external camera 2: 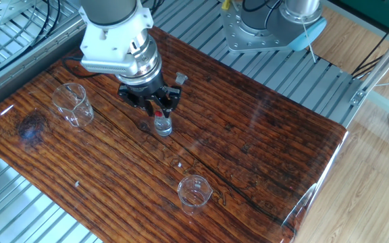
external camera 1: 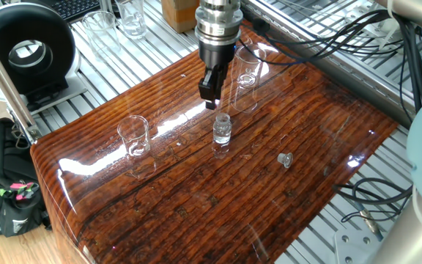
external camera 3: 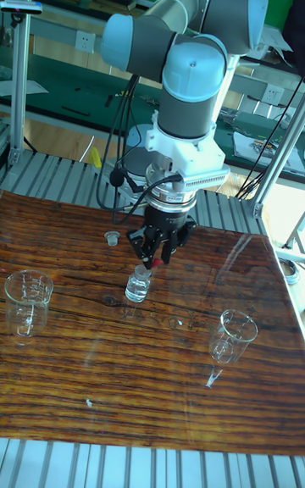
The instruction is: Transfer liquid using a dropper
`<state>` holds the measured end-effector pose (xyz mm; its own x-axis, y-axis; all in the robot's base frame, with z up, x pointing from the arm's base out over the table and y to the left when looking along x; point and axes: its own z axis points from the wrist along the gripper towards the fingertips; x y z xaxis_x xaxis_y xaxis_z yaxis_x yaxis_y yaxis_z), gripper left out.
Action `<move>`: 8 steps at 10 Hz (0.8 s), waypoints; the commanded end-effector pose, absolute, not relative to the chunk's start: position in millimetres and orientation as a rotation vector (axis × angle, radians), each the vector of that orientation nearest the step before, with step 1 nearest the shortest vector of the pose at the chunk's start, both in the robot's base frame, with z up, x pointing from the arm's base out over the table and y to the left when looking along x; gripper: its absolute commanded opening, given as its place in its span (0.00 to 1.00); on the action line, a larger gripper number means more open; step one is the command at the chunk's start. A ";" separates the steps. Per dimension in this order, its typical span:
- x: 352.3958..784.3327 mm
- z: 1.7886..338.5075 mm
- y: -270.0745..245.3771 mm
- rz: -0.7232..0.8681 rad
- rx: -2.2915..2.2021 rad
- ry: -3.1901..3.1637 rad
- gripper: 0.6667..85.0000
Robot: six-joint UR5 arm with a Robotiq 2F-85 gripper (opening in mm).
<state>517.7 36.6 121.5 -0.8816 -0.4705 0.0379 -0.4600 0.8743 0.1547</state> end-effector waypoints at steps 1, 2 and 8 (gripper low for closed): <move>514.7 125.1 34.7 -0.230 0.736 -2.962 0.46; 516.1 128.0 33.8 -0.229 0.741 -2.959 0.46; 510.1 141.3 24.2 -0.204 0.749 -2.925 0.46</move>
<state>514.5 28.0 134.2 -0.8744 -0.4809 0.0653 -0.4674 0.8707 0.1529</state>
